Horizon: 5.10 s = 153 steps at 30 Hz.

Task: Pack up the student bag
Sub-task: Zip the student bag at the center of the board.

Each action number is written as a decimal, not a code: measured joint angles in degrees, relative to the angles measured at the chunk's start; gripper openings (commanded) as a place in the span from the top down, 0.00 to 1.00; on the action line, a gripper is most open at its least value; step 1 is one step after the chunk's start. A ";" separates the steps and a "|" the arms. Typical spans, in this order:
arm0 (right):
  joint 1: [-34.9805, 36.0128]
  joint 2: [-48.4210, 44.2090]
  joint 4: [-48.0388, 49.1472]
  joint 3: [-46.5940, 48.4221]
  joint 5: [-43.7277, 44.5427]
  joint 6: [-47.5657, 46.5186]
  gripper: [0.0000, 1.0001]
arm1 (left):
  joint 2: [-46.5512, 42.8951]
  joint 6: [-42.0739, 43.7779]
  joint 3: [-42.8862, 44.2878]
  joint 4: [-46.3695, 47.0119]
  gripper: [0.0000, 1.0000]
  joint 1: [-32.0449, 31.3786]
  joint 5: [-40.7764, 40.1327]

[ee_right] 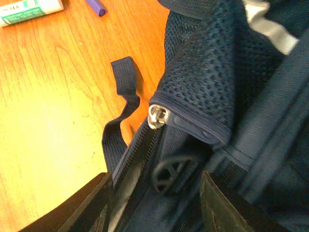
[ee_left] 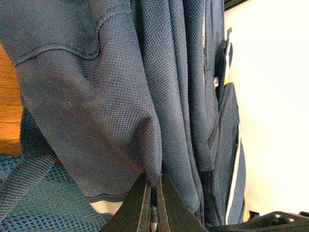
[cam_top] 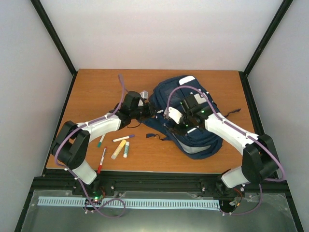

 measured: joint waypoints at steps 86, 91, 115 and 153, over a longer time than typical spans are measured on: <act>5.88 7.61 3.63 5.73 9.57 9.14 0.92 | -1.86 -0.83 -0.85 1.51 0.99 -0.37 0.26; 6.12 7.96 3.32 6.05 9.84 9.97 0.97 | -2.10 -0.81 -0.94 1.49 0.99 -0.37 0.02; 6.12 -4.83 8.24 -7.28 10.01 3.82 0.90 | -1.84 -0.55 -0.94 -1.99 0.99 0.07 7.06; 8.07 6.82 3.39 6.54 8.31 8.68 0.75 | -0.85 -2.29 -1.53 3.54 0.99 1.95 3.17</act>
